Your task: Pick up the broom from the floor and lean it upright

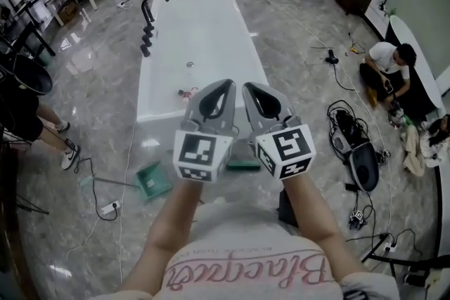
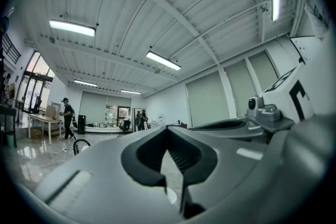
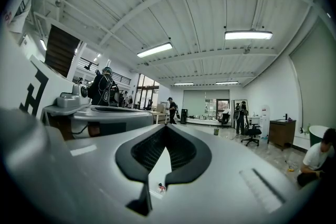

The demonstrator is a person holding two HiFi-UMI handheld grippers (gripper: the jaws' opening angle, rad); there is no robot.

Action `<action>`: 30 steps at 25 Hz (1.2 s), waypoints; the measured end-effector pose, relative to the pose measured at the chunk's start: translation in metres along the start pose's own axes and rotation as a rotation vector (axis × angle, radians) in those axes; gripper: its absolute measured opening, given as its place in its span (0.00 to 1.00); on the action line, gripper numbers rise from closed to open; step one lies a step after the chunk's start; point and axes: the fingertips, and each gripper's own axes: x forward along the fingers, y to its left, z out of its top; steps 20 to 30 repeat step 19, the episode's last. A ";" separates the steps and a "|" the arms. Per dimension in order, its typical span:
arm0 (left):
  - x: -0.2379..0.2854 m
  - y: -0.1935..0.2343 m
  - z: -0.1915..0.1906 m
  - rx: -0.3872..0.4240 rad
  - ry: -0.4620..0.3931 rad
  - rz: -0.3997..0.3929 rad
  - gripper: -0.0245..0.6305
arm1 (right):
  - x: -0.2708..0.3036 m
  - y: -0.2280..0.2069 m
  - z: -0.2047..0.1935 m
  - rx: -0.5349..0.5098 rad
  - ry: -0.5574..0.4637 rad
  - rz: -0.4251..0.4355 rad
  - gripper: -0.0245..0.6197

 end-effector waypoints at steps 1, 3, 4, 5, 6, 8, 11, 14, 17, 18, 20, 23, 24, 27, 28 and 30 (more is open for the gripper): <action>-0.001 -0.001 -0.001 0.000 0.002 0.000 0.04 | -0.001 0.001 -0.001 0.000 0.003 -0.002 0.04; -0.003 -0.003 -0.001 0.000 0.004 -0.001 0.04 | -0.004 0.002 -0.001 0.000 0.005 -0.004 0.04; -0.003 -0.003 0.000 0.000 0.002 0.000 0.04 | -0.005 0.003 -0.001 -0.001 0.005 -0.004 0.04; -0.003 -0.002 0.001 0.001 0.000 0.003 0.04 | -0.005 0.003 -0.001 -0.003 0.005 -0.004 0.04; -0.003 -0.002 0.002 0.001 -0.002 0.005 0.04 | -0.005 0.003 -0.001 -0.005 0.006 -0.004 0.04; -0.002 -0.002 0.002 -0.001 -0.003 0.007 0.04 | -0.007 0.003 -0.002 -0.006 0.010 -0.005 0.04; -0.001 -0.003 -0.001 -0.003 0.000 0.007 0.04 | -0.008 0.002 -0.005 -0.002 0.015 -0.006 0.04; 0.002 -0.002 -0.003 -0.004 0.005 0.012 0.04 | -0.007 0.001 -0.006 0.000 0.019 -0.006 0.04; 0.004 -0.006 -0.005 -0.006 0.010 0.008 0.04 | -0.010 -0.002 -0.008 -0.004 0.021 -0.007 0.04; 0.005 -0.008 -0.005 -0.006 0.010 0.006 0.04 | -0.011 -0.003 -0.009 -0.005 0.022 -0.008 0.04; 0.006 -0.010 -0.005 -0.007 0.009 0.003 0.04 | -0.012 -0.004 -0.010 -0.007 0.022 -0.009 0.04; 0.006 -0.010 -0.005 -0.007 0.009 0.003 0.04 | -0.012 -0.004 -0.010 -0.007 0.022 -0.009 0.04; 0.006 -0.010 -0.005 -0.007 0.009 0.003 0.04 | -0.012 -0.004 -0.010 -0.007 0.022 -0.009 0.04; 0.006 -0.010 -0.005 -0.007 0.009 0.003 0.04 | -0.012 -0.004 -0.010 -0.007 0.022 -0.009 0.04; 0.006 -0.010 -0.005 -0.007 0.009 0.003 0.04 | -0.012 -0.004 -0.010 -0.007 0.022 -0.009 0.04; 0.006 -0.010 -0.005 -0.007 0.009 0.003 0.04 | -0.012 -0.004 -0.010 -0.007 0.022 -0.009 0.04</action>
